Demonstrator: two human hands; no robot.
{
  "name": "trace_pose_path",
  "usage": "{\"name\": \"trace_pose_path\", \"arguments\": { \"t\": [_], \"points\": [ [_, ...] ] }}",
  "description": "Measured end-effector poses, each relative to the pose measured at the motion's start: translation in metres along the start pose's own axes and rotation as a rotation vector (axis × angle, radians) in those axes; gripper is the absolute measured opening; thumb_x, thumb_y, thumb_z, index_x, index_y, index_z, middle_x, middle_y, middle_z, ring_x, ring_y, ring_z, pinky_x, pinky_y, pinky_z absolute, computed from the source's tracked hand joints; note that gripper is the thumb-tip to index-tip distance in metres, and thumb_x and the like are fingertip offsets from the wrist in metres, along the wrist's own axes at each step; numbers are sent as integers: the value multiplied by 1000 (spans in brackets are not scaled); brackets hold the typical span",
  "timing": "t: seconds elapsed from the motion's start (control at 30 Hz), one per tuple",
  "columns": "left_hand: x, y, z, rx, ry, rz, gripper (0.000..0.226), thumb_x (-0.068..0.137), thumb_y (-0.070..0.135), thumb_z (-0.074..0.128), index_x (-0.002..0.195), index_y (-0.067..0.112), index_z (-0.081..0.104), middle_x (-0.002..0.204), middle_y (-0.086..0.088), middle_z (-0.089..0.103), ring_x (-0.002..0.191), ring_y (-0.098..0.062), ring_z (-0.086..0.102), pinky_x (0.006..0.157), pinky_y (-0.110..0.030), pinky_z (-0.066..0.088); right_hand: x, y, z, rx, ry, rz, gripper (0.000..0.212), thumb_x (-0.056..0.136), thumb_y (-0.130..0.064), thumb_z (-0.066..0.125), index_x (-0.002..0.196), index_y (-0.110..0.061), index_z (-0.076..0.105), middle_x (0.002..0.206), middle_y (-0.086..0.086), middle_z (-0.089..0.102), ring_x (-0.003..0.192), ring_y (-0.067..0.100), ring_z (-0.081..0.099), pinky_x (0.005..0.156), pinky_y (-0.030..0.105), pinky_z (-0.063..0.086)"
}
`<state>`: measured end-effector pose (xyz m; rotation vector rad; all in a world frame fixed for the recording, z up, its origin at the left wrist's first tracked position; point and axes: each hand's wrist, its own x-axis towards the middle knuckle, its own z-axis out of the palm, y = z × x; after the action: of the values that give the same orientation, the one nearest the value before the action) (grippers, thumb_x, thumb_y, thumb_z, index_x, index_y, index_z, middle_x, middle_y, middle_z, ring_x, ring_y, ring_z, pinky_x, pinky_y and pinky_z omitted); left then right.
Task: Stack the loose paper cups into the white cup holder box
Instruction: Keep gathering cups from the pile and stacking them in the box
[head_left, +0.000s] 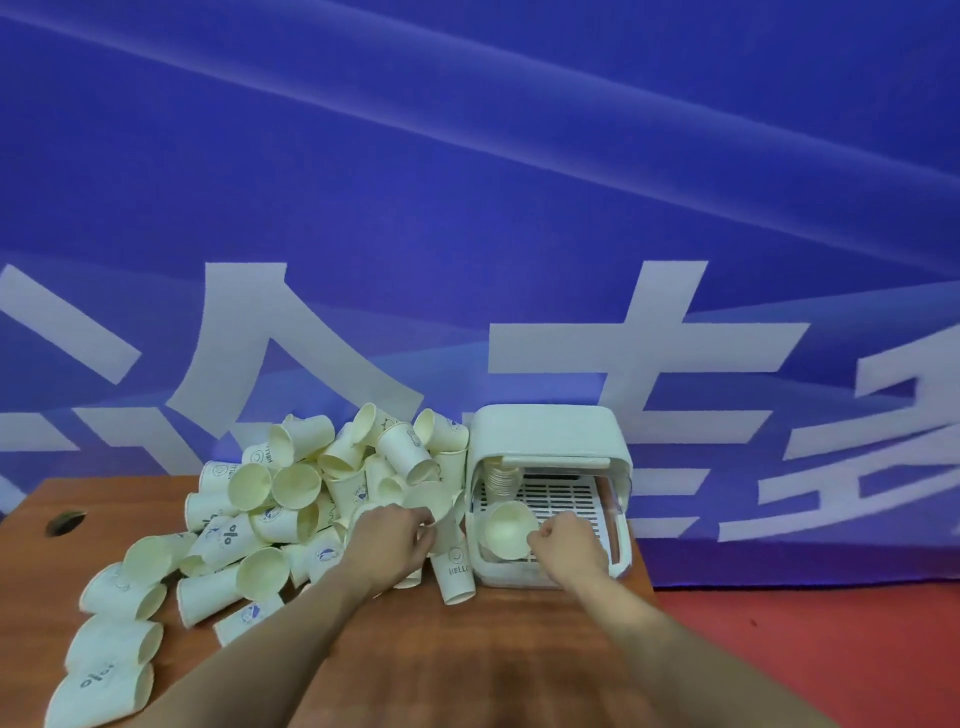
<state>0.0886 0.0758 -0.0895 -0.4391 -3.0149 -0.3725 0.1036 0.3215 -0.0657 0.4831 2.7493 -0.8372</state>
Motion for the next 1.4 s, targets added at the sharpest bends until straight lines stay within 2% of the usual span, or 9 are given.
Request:
{"name": "trace_pose_path", "arguments": {
  "t": [0.27,0.53,0.7,0.77,0.97,1.03,1.13,1.3,1.4],
  "points": [
    [46,53,9,38,-63,106,27,92,40,45,93,24,67,75,1,69,74,-21,64,61,-30,46,25,39,-39,82,34,110,21,73,-30,55,57,-17,57,62,1,65,63,23,64,58,29,50],
    [65,71,37,101,-141,154,25,94,36,45,90,24,66,77,0,69,77,-24,65,58,-30,33,56,67,-46,68,31,183,19,72,-35,56,64,-18,57,78,2,66,73,24,63,63,30,48],
    [76,69,61,149,-220,175,29,92,36,41,86,19,64,77,-5,68,77,-30,65,62,-33,44,71,73,-39,63,-3,210,21,70,-31,55,55,-18,46,63,-1,52,59,22,50,56,26,39],
    [78,69,68,206,-251,179,30,94,35,39,90,19,65,84,-6,69,80,-31,65,63,-33,43,75,75,-34,69,-24,223,21,70,-29,55,54,-18,46,64,0,53,61,23,53,57,26,40],
    [84,63,83,259,-372,97,38,95,44,41,123,28,61,105,-1,71,96,-23,66,78,-31,50,87,79,-27,88,-49,200,23,72,-30,57,54,-16,49,60,-1,56,60,21,58,51,24,40],
    [86,60,83,237,-377,86,44,95,51,42,132,31,55,111,2,70,102,-20,65,83,-31,49,91,78,-24,76,-60,185,24,70,-33,55,55,-14,54,61,0,63,61,20,64,52,24,47],
    [84,55,75,238,-341,65,48,94,58,41,133,33,54,118,2,66,107,-19,63,86,-31,48,89,68,-19,62,-82,139,27,67,-36,54,53,-13,57,57,1,65,61,21,67,61,31,57],
    [75,40,50,190,-275,15,43,93,55,43,125,32,60,107,4,70,102,-19,64,80,-32,50,74,35,-23,110,-116,62,24,70,-26,55,49,-16,48,48,-2,50,47,19,53,48,24,40],
    [64,30,41,173,-252,-1,38,95,50,43,122,31,61,107,2,70,103,-20,63,79,-31,47,76,28,-10,133,-157,41,19,61,-29,52,50,-14,55,48,1,54,47,22,56,55,36,55]
  ]
}}
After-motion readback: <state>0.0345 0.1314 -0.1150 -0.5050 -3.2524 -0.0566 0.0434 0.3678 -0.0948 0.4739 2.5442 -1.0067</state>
